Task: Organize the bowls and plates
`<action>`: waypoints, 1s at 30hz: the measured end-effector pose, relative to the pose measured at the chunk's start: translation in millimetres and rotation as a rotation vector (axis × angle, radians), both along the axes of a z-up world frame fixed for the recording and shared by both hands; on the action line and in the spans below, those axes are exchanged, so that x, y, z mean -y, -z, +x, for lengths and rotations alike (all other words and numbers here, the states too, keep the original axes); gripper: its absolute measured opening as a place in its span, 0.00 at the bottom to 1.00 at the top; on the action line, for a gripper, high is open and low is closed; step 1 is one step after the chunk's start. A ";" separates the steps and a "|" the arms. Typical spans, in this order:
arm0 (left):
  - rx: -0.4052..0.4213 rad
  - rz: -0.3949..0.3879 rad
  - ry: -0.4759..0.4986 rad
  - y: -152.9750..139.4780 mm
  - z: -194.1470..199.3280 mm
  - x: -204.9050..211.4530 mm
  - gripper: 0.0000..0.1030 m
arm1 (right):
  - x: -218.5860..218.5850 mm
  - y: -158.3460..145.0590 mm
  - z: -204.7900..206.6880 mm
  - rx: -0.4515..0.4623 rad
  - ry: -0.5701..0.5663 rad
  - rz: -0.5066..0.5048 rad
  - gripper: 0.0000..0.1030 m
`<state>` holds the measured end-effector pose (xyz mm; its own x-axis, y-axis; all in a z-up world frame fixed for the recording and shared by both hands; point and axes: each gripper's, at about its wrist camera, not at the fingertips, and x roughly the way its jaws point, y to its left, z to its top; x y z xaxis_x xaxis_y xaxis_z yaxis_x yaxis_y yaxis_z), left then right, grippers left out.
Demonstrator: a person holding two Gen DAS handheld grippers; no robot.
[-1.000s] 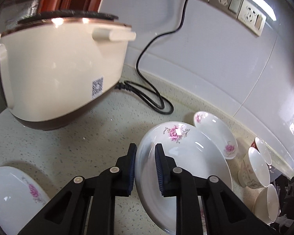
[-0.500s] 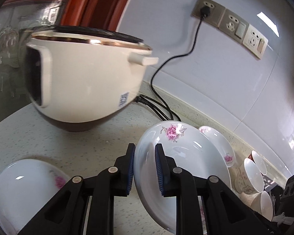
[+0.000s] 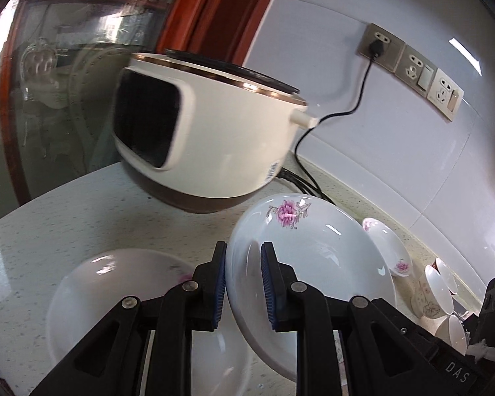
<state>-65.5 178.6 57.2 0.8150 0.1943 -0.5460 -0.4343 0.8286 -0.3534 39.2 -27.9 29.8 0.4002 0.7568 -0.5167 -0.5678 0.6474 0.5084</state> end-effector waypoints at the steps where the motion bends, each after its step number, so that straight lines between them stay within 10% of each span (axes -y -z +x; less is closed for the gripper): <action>1: 0.001 0.001 -0.010 0.5 -4.4 -2.0 0.20 | -3.7 0.4 -2.3 0.002 -0.013 -0.003 0.22; 30: -0.002 -0.015 -0.120 8.3 -82.8 -54.5 0.22 | -78.2 11.0 -43.4 0.091 -0.219 -0.105 0.22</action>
